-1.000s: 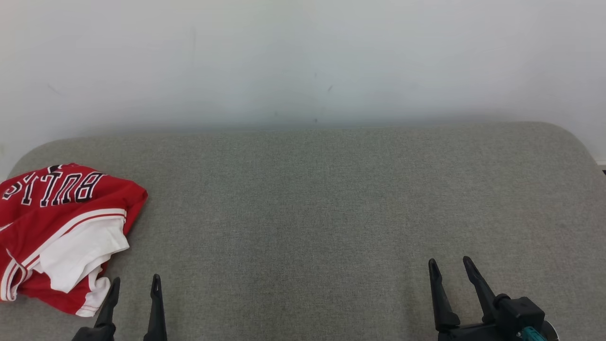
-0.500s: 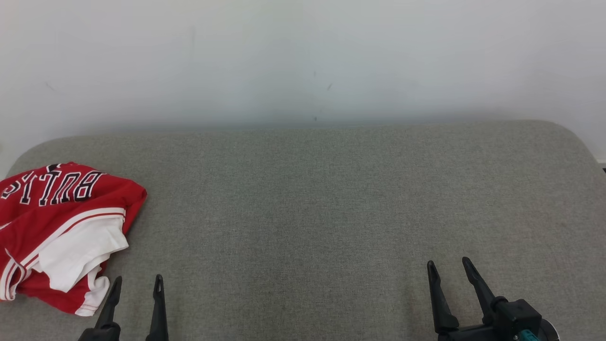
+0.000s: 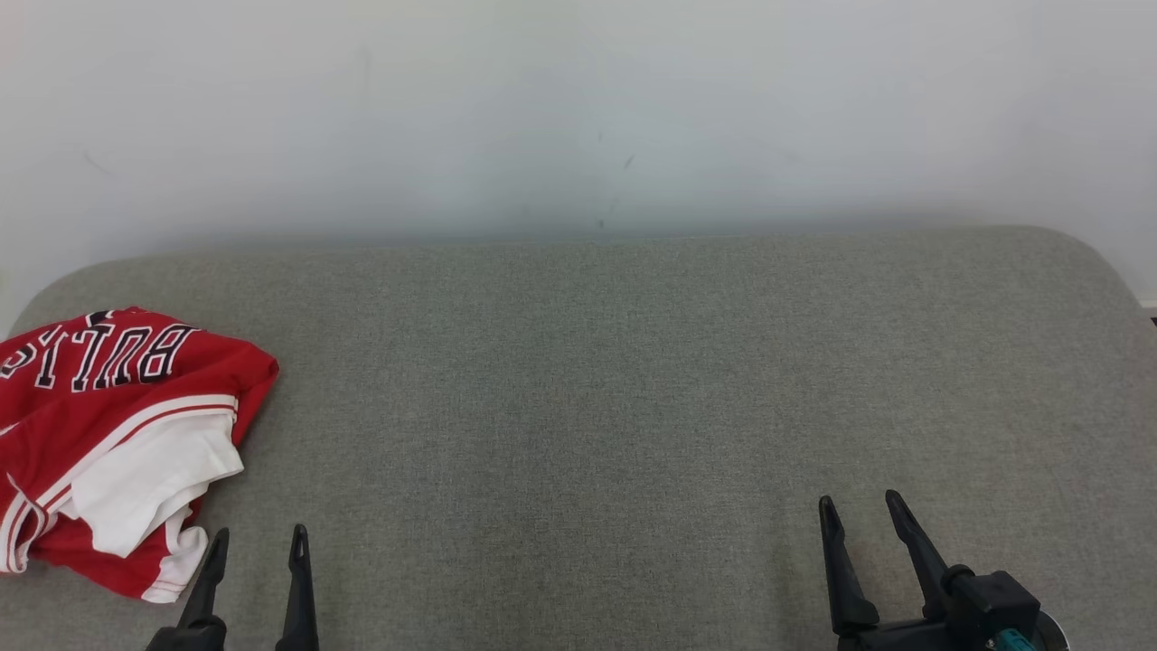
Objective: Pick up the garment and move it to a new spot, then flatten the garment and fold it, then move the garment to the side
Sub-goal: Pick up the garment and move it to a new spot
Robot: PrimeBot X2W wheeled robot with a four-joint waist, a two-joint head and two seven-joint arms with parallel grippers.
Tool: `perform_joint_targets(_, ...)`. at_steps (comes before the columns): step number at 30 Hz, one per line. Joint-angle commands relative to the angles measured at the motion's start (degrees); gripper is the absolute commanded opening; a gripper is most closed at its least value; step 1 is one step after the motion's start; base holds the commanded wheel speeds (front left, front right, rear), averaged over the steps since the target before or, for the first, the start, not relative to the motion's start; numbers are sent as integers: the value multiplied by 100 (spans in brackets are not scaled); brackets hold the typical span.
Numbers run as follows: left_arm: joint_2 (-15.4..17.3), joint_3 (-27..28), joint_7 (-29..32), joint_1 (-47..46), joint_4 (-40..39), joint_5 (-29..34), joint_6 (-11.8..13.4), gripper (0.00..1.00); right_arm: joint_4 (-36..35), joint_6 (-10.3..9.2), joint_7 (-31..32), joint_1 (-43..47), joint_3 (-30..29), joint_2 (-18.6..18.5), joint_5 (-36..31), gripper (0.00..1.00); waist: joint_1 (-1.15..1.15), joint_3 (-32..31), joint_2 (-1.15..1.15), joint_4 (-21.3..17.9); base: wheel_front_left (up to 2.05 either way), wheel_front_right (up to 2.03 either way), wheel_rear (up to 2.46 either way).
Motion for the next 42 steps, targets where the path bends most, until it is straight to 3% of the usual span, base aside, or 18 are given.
perform_joint_targets(1, -19, 6, -18, 68, -11, 23, -38, 100, -3, 21, -30, 24, -7, -8, 25, 100, 0, 1, 0, 0, 0, 0, 0)
perform_joint_targets(12, -17, 24, -18, 25, 38, 15, -31, 100, 24, 21, -30, 25, -14, -9, 48, 100, 0, -3, 0, 74, 0, 0, 0)
perform_joint_targets(18, 10, 39, -18, -34, 73, 48, -28, 100, 33, 21, -20, 57, -15, -9, 86, 100, 0, -10, 0, 304, 0, 0, 0)
perform_joint_targets(42, 30, 420, -18, -74, 154, 103, 37, 100, 48, 21, -18, 95, 78, -7, 191, 100, 0, -32, 0, 2067, 0, 0, 0)
